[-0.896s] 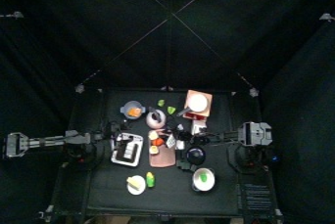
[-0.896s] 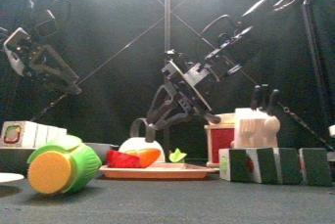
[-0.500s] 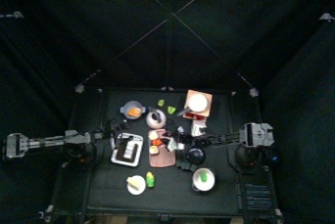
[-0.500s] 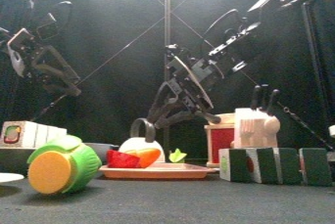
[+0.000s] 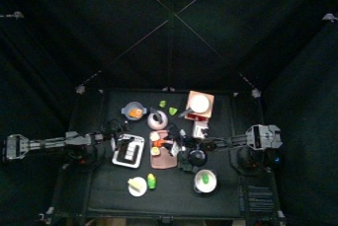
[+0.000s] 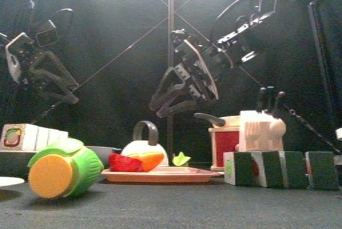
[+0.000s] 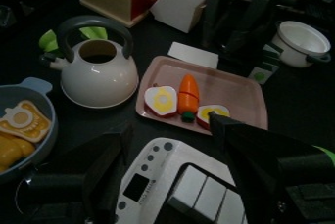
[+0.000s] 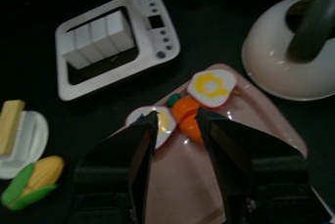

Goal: Grab green sushi piece

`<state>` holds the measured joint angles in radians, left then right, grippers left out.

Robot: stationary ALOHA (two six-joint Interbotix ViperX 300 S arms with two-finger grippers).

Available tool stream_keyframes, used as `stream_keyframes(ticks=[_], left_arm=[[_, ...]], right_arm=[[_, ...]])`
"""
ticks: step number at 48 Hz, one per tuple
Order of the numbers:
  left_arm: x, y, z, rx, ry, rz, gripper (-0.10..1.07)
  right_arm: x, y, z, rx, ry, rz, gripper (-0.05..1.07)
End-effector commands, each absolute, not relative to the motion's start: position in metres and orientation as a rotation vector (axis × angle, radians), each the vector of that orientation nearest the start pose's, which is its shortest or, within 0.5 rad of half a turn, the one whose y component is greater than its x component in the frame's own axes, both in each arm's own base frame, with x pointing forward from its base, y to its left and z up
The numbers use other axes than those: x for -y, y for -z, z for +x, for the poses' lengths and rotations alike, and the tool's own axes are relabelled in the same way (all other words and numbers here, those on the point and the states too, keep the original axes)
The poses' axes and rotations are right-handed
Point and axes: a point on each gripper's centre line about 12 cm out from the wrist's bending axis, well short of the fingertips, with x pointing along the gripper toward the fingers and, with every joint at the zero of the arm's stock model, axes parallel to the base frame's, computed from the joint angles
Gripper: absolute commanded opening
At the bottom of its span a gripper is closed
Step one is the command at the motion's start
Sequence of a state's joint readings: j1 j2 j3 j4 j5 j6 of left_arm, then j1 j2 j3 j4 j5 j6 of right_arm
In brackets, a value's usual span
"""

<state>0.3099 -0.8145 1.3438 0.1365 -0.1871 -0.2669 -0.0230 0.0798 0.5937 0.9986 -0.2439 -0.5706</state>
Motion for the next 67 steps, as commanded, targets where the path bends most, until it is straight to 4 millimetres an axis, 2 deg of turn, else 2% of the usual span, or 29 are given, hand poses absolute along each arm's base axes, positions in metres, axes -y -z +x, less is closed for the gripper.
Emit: stream_keyframes(ticks=[1, 12, 28, 40, 55, 63, 67], left_arm=[[-0.057, -0.190, 0.187, -0.300, -0.305, -0.194, 0.96], [-0.057, -0.190, 0.187, -0.299, -0.307, -0.198, 0.96], [-0.057, -0.192, 0.188, -0.295, -0.307, -0.196, 0.96], [-0.057, -0.191, 0.187, -0.297, -0.308, -0.199, 0.96], [-0.058, -0.189, 0.186, -0.301, -0.318, -0.210, 0.96], [-0.059, -0.189, 0.186, -0.298, -0.323, -0.227, 0.96], [-0.059, -0.189, 0.186, -0.298, -0.323, -0.227, 0.96]], right_arm=[[0.017, -0.196, 0.414, -0.455, 0.288, 0.416, 0.77], [0.008, -0.190, 0.405, -0.518, 0.260, 0.531, 0.81], [-0.007, -0.191, 0.395, -0.539, 0.215, 0.525, 1.01], [-0.021, -0.181, 0.379, -0.643, 0.123, 0.555, 1.02], [0.001, -0.189, 0.383, -0.581, 0.252, 0.799, 1.02], [0.014, -0.200, 0.383, -0.474, 0.368, 0.784, 1.02], [0.013, -0.209, 0.381, -0.432, 0.392, 0.773, 1.02]])
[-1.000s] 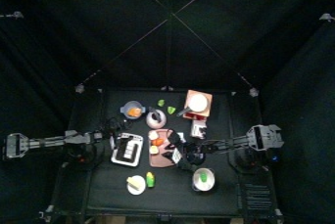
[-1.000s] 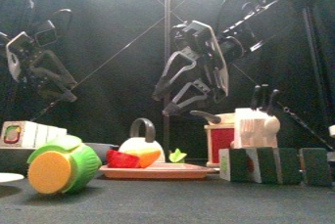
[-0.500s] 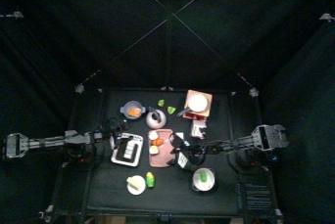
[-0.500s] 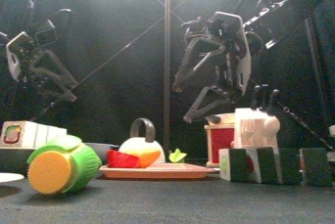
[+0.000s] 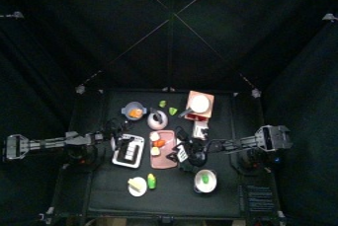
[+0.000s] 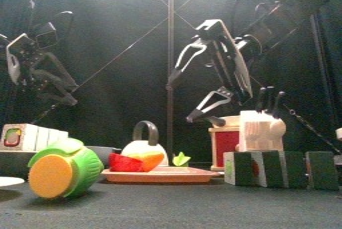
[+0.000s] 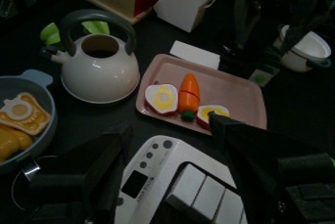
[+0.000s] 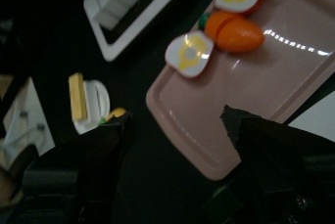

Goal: Grab green sushi piece

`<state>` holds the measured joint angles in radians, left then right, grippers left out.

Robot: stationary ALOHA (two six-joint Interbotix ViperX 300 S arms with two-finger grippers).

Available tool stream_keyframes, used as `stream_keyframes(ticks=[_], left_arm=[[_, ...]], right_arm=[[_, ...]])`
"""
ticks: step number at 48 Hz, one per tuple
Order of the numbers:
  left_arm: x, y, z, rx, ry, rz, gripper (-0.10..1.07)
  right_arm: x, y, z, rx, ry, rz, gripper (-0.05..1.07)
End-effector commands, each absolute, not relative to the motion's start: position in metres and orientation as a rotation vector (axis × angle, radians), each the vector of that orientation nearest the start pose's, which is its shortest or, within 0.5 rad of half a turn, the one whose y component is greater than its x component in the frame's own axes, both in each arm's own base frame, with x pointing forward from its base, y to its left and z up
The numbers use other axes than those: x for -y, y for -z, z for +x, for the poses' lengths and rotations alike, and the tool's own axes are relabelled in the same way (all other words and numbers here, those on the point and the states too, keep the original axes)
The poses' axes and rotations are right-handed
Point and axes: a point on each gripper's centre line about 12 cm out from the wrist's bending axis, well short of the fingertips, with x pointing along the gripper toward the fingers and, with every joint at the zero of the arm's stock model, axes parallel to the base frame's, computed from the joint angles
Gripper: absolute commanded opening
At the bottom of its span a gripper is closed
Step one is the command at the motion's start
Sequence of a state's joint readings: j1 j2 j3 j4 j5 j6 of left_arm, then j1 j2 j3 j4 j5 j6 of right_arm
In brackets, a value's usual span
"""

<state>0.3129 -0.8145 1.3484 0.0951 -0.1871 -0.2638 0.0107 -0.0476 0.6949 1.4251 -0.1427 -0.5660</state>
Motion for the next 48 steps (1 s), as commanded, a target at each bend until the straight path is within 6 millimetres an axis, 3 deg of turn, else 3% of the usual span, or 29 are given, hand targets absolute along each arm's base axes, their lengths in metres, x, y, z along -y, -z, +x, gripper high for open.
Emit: stream_keyframes(ticks=[1, 23, 33, 48], left_arm=[[-0.059, -0.189, 0.186, -0.298, -0.323, -0.227, 0.96], [-0.059, -0.188, 0.186, -0.299, -0.324, -0.227, 0.96], [-0.059, -0.189, 0.186, -0.298, -0.323, -0.227, 0.96], [-0.059, -0.189, 0.186, -0.297, -0.324, -0.228, 0.96]], right_arm=[[0.012, -0.211, 0.380, -0.424, 0.395, 0.774, 1.02], [0.016, -0.232, 0.369, -0.259, 0.563, 0.716, 1.02], [0.018, -0.232, 0.366, -0.242, 0.618, 0.687, 1.02], [0.019, -0.244, 0.350, -0.206, 0.829, 0.525, 1.02]])
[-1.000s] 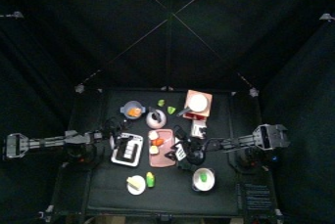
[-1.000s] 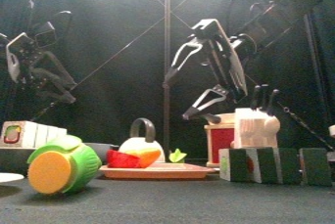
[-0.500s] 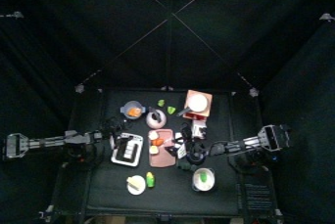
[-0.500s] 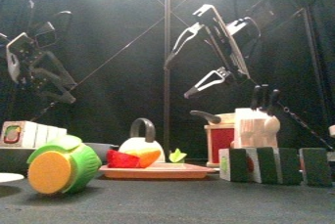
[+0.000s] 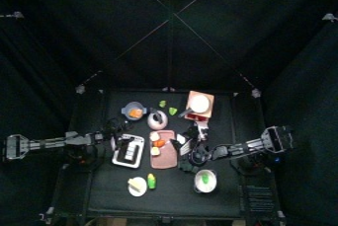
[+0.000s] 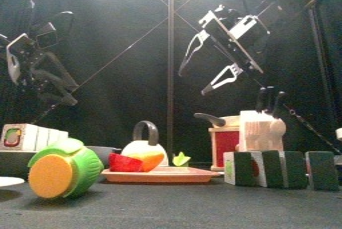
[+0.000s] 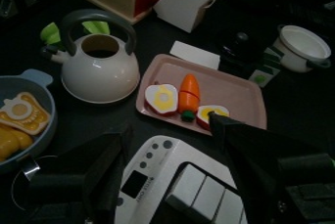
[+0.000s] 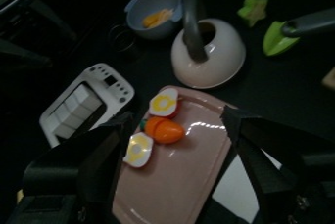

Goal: Grab green sushi piece

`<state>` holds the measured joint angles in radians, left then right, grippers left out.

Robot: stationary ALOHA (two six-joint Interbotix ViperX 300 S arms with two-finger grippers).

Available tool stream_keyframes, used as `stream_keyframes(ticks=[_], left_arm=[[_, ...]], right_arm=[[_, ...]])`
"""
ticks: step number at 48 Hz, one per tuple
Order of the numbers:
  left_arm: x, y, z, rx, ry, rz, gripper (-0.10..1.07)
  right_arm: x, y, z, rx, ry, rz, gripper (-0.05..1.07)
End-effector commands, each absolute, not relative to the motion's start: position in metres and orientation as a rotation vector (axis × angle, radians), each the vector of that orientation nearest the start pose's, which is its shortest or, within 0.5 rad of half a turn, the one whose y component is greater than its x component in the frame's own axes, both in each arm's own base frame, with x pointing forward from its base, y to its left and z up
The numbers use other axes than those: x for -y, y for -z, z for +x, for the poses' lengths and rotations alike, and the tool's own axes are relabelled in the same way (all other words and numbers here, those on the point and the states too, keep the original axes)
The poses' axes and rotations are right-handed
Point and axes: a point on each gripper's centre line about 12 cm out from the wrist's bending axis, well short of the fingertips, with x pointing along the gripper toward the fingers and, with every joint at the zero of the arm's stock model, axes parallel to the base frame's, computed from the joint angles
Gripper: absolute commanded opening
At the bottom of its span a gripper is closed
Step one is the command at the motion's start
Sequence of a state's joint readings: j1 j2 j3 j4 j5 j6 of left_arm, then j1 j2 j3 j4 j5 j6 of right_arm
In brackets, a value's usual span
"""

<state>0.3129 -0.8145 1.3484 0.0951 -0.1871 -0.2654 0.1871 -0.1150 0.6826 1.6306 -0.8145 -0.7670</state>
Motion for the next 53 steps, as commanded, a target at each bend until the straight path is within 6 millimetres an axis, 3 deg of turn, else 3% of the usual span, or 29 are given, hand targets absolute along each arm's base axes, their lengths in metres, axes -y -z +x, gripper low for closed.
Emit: stream_keyframes(ticks=[1, 23, 38, 53], left_arm=[[-0.059, -0.189, 0.186, -0.297, -0.324, -0.228, 0.96], [-0.059, -0.189, 0.186, -0.297, -0.324, -0.228, 0.96], [-0.059, -0.189, 0.186, -0.297, -0.324, -0.228, 0.96], [-0.058, -0.187, 0.185, -0.300, -0.325, -0.233, 0.96]], right_arm=[[0.017, -0.245, 0.349, -0.220, 0.839, 0.513, 1.02], [-0.003, -0.244, 0.349, -0.435, 0.801, 0.410, 1.02], [-0.003, -0.240, 0.345, -0.478, 0.829, 0.486, 1.02], [-0.008, -0.244, 0.351, -0.610, 0.805, 0.433, 1.02]])
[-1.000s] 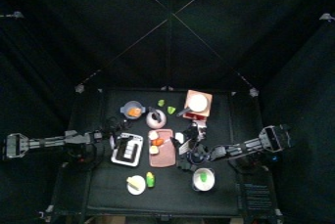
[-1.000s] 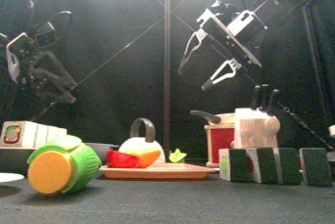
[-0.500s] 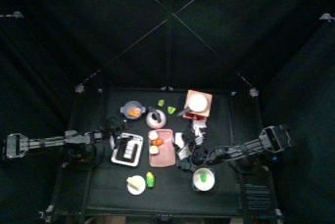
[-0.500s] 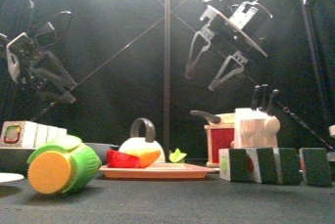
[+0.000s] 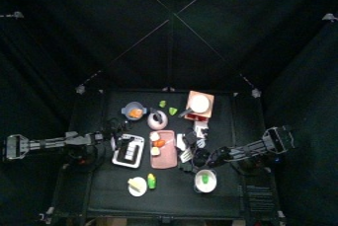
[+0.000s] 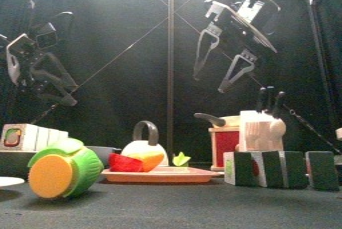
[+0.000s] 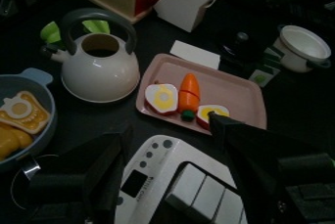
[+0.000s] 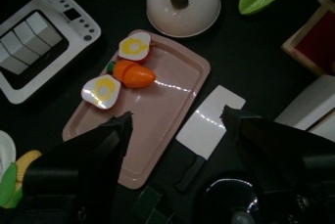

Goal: Grab green sushi piece

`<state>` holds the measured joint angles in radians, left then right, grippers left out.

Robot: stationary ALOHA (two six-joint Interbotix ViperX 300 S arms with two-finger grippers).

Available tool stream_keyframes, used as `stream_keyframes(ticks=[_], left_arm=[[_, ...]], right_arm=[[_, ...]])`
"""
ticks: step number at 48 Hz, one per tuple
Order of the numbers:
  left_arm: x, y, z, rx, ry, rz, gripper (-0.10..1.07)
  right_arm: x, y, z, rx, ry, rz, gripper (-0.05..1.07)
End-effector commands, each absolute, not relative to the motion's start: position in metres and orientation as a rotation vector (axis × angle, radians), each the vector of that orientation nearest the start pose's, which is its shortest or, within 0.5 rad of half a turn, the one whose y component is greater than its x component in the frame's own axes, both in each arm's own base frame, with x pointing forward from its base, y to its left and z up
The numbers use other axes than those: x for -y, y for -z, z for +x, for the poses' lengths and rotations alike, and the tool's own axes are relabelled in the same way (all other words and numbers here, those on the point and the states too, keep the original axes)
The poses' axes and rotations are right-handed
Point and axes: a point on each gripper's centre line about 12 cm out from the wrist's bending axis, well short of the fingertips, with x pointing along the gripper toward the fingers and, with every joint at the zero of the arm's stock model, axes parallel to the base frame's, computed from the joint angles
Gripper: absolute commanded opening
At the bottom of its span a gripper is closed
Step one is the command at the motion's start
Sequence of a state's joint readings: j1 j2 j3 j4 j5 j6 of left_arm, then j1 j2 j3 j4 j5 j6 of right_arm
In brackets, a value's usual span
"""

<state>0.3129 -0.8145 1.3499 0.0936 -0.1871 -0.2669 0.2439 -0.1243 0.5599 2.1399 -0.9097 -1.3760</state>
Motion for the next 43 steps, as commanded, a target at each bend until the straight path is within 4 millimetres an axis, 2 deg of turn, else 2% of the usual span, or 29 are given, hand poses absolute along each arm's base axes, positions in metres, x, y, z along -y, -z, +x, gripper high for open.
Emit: stream_keyframes(ticks=[1, 19, 32, 43], left_arm=[[-0.059, -0.187, 0.185, -0.300, -0.326, -0.232, 0.96], [-0.058, -0.186, 0.185, -0.303, -0.325, -0.232, 0.96], [-0.058, -0.186, 0.184, -0.306, -0.327, -0.231, 0.96], [-0.058, -0.185, 0.184, -0.308, -0.326, -0.233, 0.96]], right_arm=[[-0.009, -0.244, 0.352, -0.631, 0.795, 0.419, 1.02], [-0.037, -0.238, 0.355, -0.786, 0.567, 0.226, 1.02], [-0.058, -0.213, 0.353, -0.858, 0.428, 0.095, 1.02], [-0.076, -0.196, 0.359, -0.876, 0.322, 0.066, 1.02]])
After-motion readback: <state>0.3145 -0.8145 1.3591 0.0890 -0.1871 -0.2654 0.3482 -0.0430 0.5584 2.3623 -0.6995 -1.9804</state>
